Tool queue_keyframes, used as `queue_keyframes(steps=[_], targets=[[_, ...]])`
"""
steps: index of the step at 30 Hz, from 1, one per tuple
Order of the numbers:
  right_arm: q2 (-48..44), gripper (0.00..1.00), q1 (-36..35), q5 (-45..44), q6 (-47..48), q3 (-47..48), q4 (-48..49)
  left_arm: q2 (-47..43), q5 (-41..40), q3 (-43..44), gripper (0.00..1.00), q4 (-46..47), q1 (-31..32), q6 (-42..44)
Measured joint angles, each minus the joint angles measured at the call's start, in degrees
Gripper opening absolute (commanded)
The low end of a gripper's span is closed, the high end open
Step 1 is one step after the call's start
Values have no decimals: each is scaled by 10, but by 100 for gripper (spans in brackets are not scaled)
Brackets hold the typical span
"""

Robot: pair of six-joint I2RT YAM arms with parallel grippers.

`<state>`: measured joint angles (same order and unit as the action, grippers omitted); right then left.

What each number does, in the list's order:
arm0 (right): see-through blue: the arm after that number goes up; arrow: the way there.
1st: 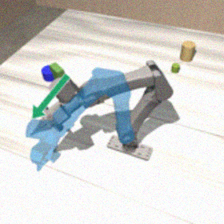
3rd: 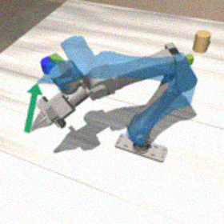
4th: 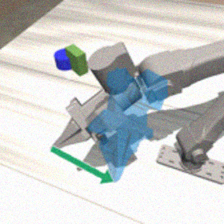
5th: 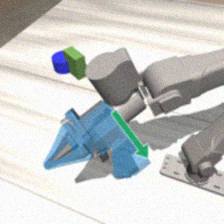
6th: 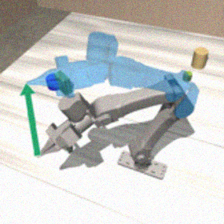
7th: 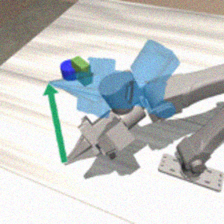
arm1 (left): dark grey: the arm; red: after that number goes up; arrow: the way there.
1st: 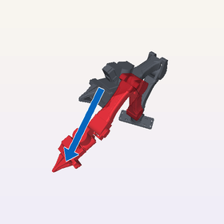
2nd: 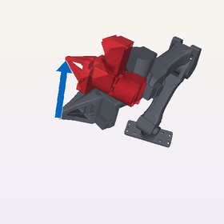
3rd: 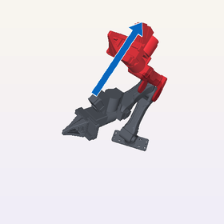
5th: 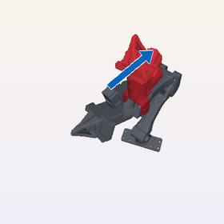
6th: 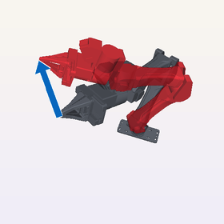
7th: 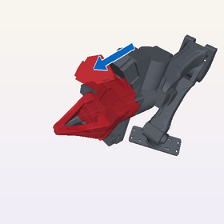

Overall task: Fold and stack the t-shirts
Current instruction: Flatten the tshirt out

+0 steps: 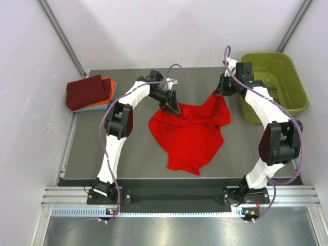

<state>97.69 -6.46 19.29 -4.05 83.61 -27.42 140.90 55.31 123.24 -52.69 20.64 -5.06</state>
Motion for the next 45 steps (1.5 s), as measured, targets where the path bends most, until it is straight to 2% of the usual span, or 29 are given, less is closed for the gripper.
queue_keyframes(steps=[17, 20, 21, 24, 25, 31, 37, 45], targets=[[0, 0, 0, 0, 0, 0, 0, 35, 43, 9, 47, 35, 31, -29], [0, 0, 0, -1, 0, 0, 0, 46, 46, 10, 34, 39, 37, -35], [0, 0, 0, -2, 0, 0, 0, 48, 47, 10, 21, 39, 38, -37], [0, 0, 0, -2, 1, 0, 0, 49, 52, 10, 3, 42, 39, -41], [0, 0, 0, -2, 1, 0, 0, 49, 54, 11, 0, 43, 38, -41], [0, 0, 3, -7, 7, 0, 0, 41, 47, 9, 0, 43, 33, -39], [0, 0, 26, -13, 11, 31, -10, -57, -53, 16, 0, -1, 9, 12], [-57, 0, 80, -13, 24, 126, -16, -286, -215, 39, 0, -41, -25, 116]])
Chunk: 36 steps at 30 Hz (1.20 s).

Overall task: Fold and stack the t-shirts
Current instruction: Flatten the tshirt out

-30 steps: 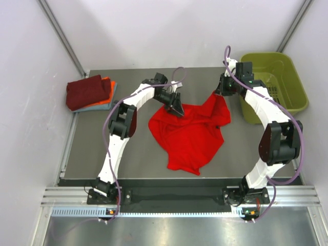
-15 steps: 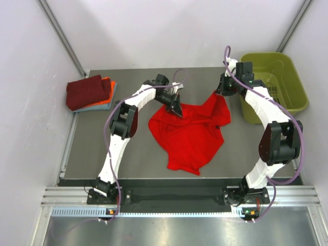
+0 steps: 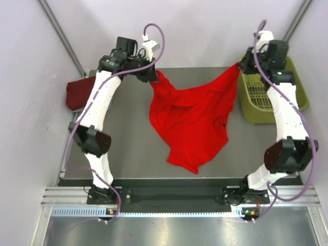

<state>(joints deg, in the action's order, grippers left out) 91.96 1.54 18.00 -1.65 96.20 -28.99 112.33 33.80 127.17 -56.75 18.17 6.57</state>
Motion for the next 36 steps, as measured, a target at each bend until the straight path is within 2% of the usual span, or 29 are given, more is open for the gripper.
queue_keyframes(steps=[4, 9, 12, 18, 22, 25, 29, 33, 36], targets=[[-48, 0, 23, 7, 2, 41, 3, -70, -79, 15, 0, -48, 7, 53], [-140, 0, 59, 27, -2, 46, 5, -122, -142, 27, 0, -101, 10, 87], [-220, 0, 81, 39, -5, 30, 8, -175, -171, 15, 0, -121, 8, 101], [-447, 0, 86, 68, 0, -57, 26, -318, -202, -1, 0, -130, -2, 116], [-527, 0, 86, 71, -9, -51, 50, -380, -197, 10, 0, -132, -25, 117], [-526, 0, 86, 66, -29, -52, 71, -409, -198, -18, 0, -122, -28, 118], [-468, 0, 86, 51, -61, -42, 87, -441, -203, -153, 0, -74, -28, 118], [-345, 0, 86, 43, -89, -15, 115, -426, -232, -303, 0, -8, -28, 128], [-233, 0, 86, 42, -106, 0, 130, -359, -242, -353, 0, 33, -35, 134]])
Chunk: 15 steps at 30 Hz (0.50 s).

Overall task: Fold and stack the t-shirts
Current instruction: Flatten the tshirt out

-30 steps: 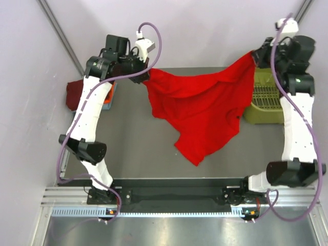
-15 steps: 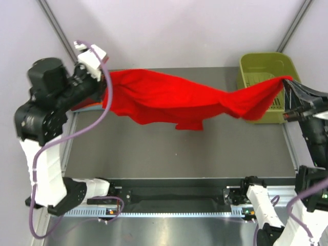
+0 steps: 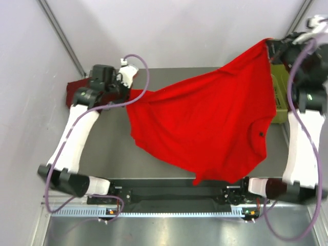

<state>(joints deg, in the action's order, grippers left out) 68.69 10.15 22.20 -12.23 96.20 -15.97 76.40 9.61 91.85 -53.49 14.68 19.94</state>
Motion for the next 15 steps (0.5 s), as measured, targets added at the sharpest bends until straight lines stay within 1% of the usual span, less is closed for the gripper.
queue_keyframes(steps=[4, 6, 10, 12, 15], targets=[[174, 0, -10, 8, 1, 18, 13, 108, 6, -13, 0, 54, -21, 6], [258, 0, -19, 11, 8, 42, 10, 175, 13, 9, 0, 63, -32, 10], [406, 0, -52, 14, 39, 80, -12, 323, 30, 118, 0, 52, -49, 6], [477, 0, -75, 18, 48, 121, -30, 384, 39, 177, 0, 45, -57, -1], [558, 0, -109, 19, 54, 179, -38, 470, 48, 266, 0, 27, -68, -20]])
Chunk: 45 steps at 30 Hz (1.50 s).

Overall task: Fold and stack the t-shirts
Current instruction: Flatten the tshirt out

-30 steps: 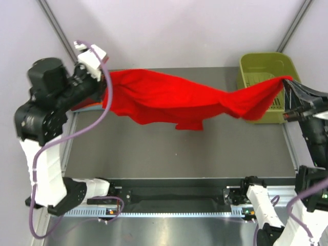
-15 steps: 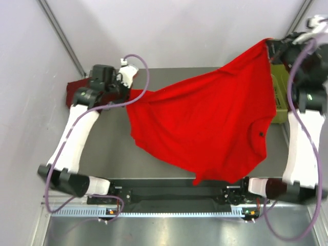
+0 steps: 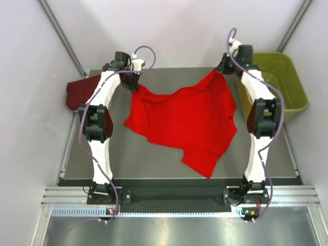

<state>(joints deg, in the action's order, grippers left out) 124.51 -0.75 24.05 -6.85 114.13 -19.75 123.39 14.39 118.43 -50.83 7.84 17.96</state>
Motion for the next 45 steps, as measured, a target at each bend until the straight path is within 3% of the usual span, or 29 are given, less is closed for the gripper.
queue_keyframes(steps=[2, 3, 4, 5, 7, 15, 21, 30, 45], targets=[[40, 0, -22, -2, 1, 35, 0, 50, 1, 58, 4, -13, -5, -15], [56, 0, -31, -4, 2, 49, 1, 77, 0, 91, 27, -17, -7, -23], [65, 0, -38, -4, 2, 57, 1, 105, -2, 126, 41, -18, -8, -29], [74, 0, -45, -4, 2, 66, 1, 129, -6, 156, 49, -16, -9, -38], [84, 0, -53, -5, 2, 77, 4, 160, -22, 185, 54, -2, -9, -56], [90, 0, -54, -13, 2, 82, 9, 148, -46, 151, 51, 43, -17, -119], [89, 0, -55, -13, -2, 73, 11, 103, -15, 89, 41, 48, -61, -184], [81, 0, -59, -16, 2, 54, 9, 94, 69, 35, 42, 43, -129, -266], [58, 0, -60, -23, 13, 40, 6, 103, 147, 31, 41, 66, -111, -323]])
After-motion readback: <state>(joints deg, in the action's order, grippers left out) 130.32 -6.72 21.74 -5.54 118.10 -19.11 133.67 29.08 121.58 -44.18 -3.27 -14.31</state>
